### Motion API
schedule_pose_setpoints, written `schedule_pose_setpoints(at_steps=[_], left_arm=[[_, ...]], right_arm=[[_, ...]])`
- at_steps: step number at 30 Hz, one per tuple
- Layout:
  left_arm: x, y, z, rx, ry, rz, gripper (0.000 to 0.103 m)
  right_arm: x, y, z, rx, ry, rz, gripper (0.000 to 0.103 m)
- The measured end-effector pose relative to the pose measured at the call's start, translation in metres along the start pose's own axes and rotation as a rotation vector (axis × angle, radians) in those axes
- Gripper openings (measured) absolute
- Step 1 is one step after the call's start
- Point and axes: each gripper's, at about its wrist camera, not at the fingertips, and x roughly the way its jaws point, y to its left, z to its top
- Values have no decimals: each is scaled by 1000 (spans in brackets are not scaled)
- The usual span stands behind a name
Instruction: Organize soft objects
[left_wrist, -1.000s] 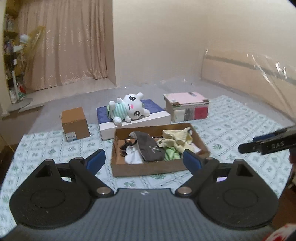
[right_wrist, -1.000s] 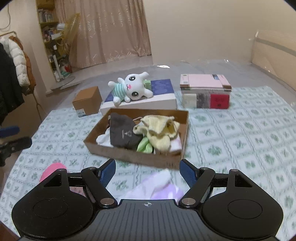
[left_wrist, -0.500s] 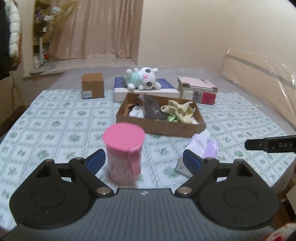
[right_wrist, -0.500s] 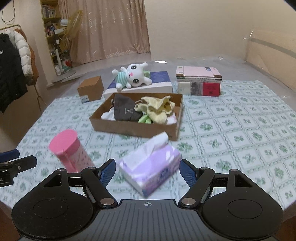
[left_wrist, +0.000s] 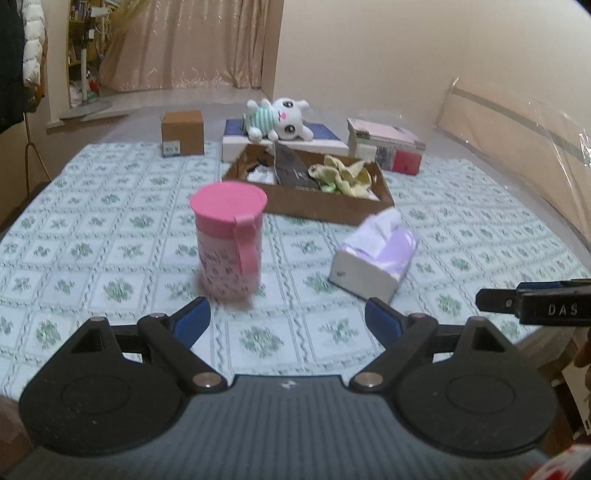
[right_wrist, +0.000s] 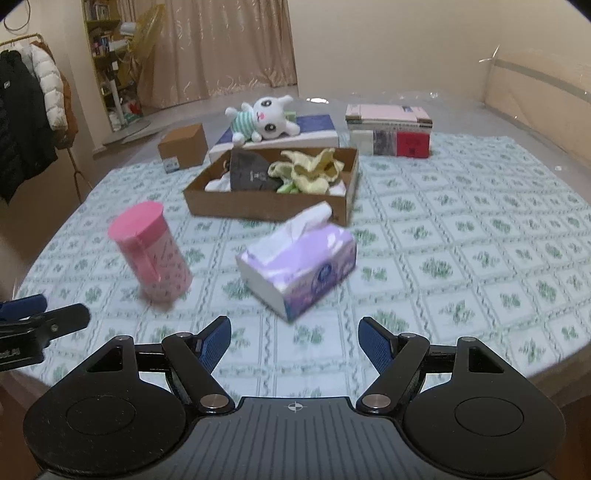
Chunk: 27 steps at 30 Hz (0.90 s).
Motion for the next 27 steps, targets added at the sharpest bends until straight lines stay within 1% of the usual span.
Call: schedule_pose_setpoints(at_steps=[5,9,13,21,27], left_arm=[[-1,-5,-11,-16,21,7,89],[-1,-8,-17,-7,36,26,89],[0,-8,-22,-19,28,40,89],[4,-7,-25,-26,47,59,90],[4,-7,-25,-26,46,67,90]], right_arm=[[-1,3,-14,-12,15,-9,76],[0,3,-21,-9,29,-13,76],[2,6,-25,-9,41,-9,76],[1,13,-25,-29,24,-12,76],[1,12,-24,-28,23,-15,76]])
